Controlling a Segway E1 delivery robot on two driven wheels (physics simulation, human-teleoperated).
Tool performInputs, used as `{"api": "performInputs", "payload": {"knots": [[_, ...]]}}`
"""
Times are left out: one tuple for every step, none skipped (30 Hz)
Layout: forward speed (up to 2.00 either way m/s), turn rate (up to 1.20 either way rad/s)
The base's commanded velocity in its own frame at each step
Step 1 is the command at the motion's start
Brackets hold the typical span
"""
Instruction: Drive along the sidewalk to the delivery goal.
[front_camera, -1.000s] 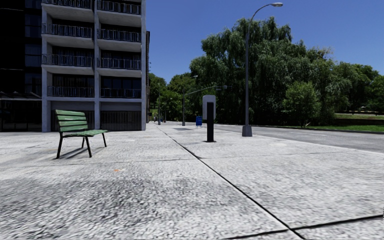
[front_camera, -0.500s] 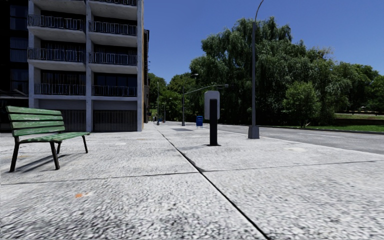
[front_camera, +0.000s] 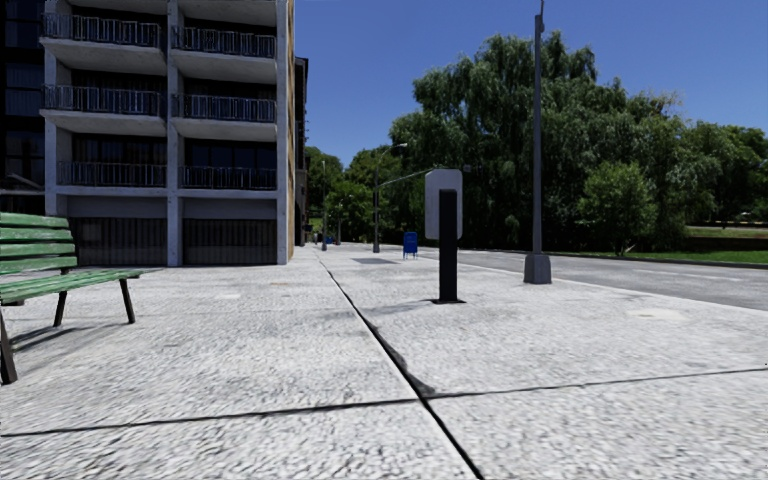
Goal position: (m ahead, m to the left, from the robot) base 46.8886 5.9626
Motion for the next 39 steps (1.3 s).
{"api": "performInputs", "payload": {"knots": [[2.0,0.19],[2.0,0.09],[2.0,0.02],[2.0,0.0],[2.0,0.0],[2.0,0.0],[2.0,0.0],[2.0,0.0],[2.0,0.0],[2.0,0.0],[2.0,0.07],[2.0,0.79],[2.0,0.91],[2.0,0.94],[2.0,0.95],[2.0,0.83],[2.0,0.09],[2.0,0.0],[2.0,0.0],[2.0,0.0],[2.0,0.0],[2.0,0.0],[2.0,0.0],[2.0,0.0],[2.0,0.0],[2.0,0.0],[2.0,0.0],[2.0,0.0],[2.0,0.03],[2.0,0.32],[2.0,0.78],[2.0,1.2],[2.0,0.72],[2.0,0.0],[2.0,0.0],[2.0,0.0],[2.0,0.0],[2.0,0.0],[2.0,0.0]]}}
